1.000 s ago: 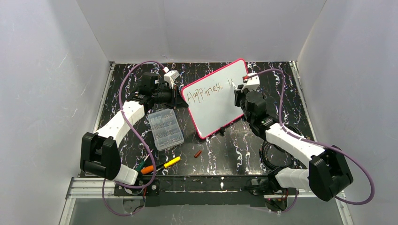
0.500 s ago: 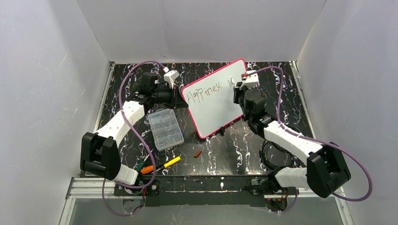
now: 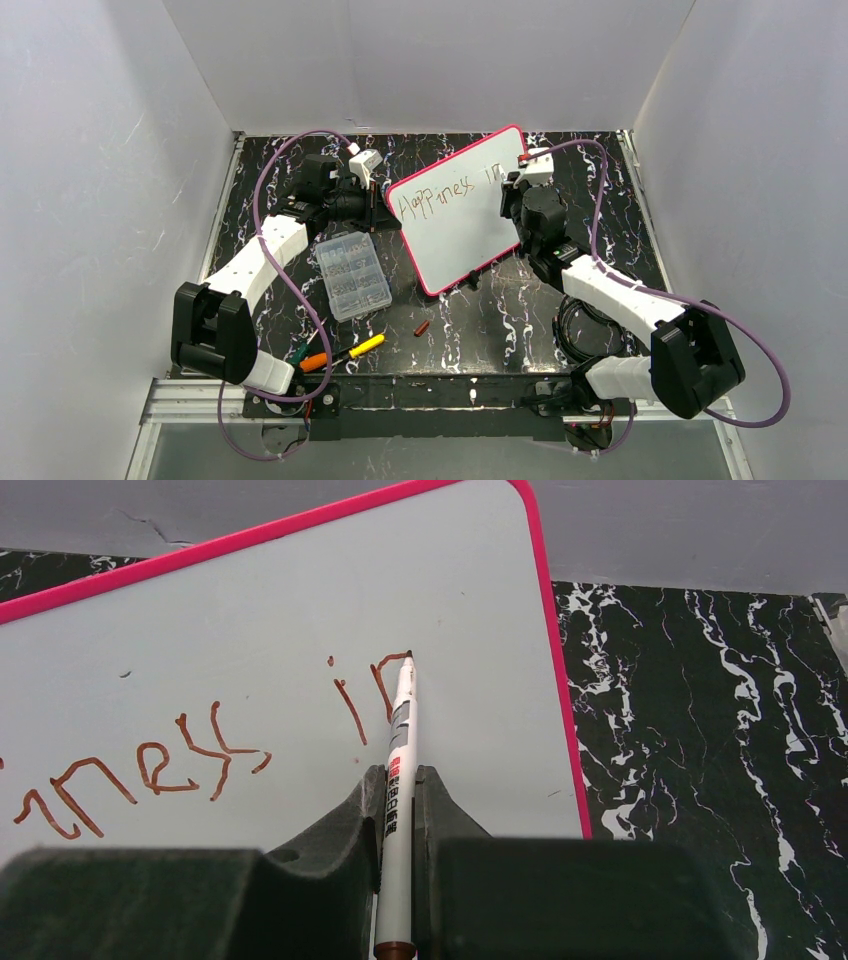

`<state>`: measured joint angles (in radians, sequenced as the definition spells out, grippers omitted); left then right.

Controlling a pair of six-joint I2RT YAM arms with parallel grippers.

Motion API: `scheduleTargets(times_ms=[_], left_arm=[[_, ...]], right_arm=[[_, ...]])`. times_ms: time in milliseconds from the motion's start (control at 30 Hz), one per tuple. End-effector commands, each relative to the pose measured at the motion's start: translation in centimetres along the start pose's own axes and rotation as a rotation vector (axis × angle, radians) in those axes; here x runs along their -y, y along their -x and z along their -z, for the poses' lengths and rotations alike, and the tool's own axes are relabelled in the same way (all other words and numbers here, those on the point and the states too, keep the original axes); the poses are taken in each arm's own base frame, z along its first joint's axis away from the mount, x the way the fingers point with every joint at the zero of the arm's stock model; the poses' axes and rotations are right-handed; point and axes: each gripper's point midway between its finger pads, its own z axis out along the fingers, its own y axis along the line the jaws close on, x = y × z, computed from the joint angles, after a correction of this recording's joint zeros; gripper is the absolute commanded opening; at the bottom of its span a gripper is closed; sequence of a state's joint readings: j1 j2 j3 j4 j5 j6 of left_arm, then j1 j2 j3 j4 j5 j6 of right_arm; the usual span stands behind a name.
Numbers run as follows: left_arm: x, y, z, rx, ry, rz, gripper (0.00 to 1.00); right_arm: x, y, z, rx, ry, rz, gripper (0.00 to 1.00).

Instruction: Write a sentence on the whiteboard

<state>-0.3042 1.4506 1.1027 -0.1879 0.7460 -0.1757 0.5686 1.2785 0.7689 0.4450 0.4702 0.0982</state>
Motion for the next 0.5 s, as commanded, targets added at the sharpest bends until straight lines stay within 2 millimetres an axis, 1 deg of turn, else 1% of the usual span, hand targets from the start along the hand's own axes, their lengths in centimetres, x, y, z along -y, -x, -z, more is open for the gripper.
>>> scheduleTargets(times_ms=[0,267,467], left_arm=[[1.9,0.8,1.1,0.026,-0.037,-0.052,0.00],[1.9,0.9,1.2,0.027,-0.037,-0.050,0.00],[2.0,0.9,1.3,0.030,-0.038,-0.055,0.00]], right_arm=[[-0.1,1.7,-0.5,0.036,-0.004,-0.015,0.01],[0.1,-0.4,0.0,-0.008,0.000,-0.026,0.01],[0.3,-1.5,0.6,-0.033,-0.003,-0.029,0.01]])
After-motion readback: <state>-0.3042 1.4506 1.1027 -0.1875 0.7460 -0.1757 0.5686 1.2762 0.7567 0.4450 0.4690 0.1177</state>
